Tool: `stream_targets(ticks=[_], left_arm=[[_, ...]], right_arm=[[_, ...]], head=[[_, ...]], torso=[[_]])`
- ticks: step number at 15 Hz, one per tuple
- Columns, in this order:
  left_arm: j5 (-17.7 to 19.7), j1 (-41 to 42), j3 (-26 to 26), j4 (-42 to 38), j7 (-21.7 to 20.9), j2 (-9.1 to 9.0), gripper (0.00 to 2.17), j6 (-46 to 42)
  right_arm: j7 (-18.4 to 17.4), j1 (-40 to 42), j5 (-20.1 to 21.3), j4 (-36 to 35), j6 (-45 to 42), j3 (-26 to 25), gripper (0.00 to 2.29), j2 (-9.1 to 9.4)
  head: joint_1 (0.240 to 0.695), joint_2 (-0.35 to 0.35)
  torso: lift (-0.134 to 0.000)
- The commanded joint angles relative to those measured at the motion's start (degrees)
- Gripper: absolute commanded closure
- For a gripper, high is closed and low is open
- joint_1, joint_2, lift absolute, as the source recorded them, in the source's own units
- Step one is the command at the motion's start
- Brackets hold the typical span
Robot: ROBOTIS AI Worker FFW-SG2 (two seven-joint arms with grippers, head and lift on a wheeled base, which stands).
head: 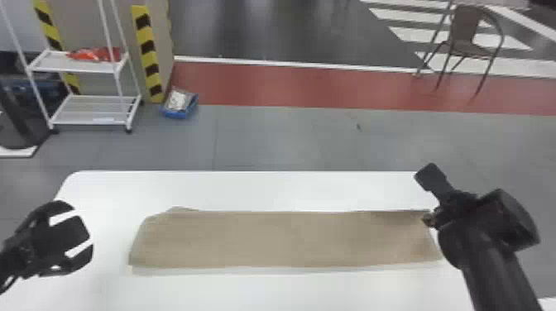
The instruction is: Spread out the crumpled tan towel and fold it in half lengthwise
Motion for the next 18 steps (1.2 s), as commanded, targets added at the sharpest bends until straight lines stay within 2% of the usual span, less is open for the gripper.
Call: stream_targets(ticks=[1,3,6,7,8,9,10,11,15,17,18], left_arm=[[1.64,2.19,1.81,-1.82,-0.09,0.20,0.12,-0.52],[1.81,2.89,2.25,-2.35,-0.09,0.20,0.12,-0.52],[2.69,3.68,2.77,-2.79,-0.27,0.20,0.13,-0.52],[4.63,3.86,3.21,-2.97,-1.41,0.20,0.14,-0.52],[8.67,3.77,4.18,-2.97,-3.70,0.20,0.16,0.01],[14.21,3.07,5.59,-2.97,-8.00,0.11,0.21,1.77],[20.89,1.31,6.20,-2.70,-13.36,0.46,0.21,8.98],[25.72,-0.01,6.20,-2.35,-15.65,0.90,0.21,14.60],[35.39,-3.35,6.03,-1.65,-18.46,0.37,0.23,30.60],[41.28,-4.05,5.06,-1.74,-20.57,0.28,0.27,41.50],[42.68,-4.14,4.62,-1.74,-20.92,0.02,0.27,43.96]], right_arm=[[-3.94,0.16,-4.19,-0.43,3.85,0.01,0.02,0.06],[-6.67,1.30,-6.12,-1.31,5.08,-0.25,0.05,0.06],[-5.79,6.13,-7.61,-7.63,5.44,0.63,0.07,1.21],[-5.70,8.51,-8.67,-11.24,5.44,0.80,0.07,1.47],[-5.44,10.26,-9.11,-13.61,5.61,0.80,0.07,1.47],[-5.44,11.49,-9.11,-14.66,5.44,0.98,0.07,1.47],[-5.35,13.08,-9.11,-16.07,5.44,0.98,0.07,1.47],[-5.17,14.22,-9.02,-16.86,5.44,1.15,0.08,1.47],[-5.08,18.26,-9.81,-20.47,5.44,1.33,0.08,1.73],[-5.08,19.14,-9.81,-21.34,5.44,1.51,0.08,1.91],[-5.08,19.23,-9.81,-21.34,5.44,1.59,0.08,1.91]], head=[[0.695,-0.140],[0.695,-0.143],[0.695,-0.147],[0.695,-0.142],[0.695,-0.134],[0.695,-0.133],[0.695,-0.134],[0.695,-0.137],[0.695,-0.136],[0.695,-0.140],[0.695,-0.147]], torso=[[0.000],[0.000],[0.000],[0.000],[0.000],[0.000],[0.000],[0.000],[0.000],[0.000],[0.000]])
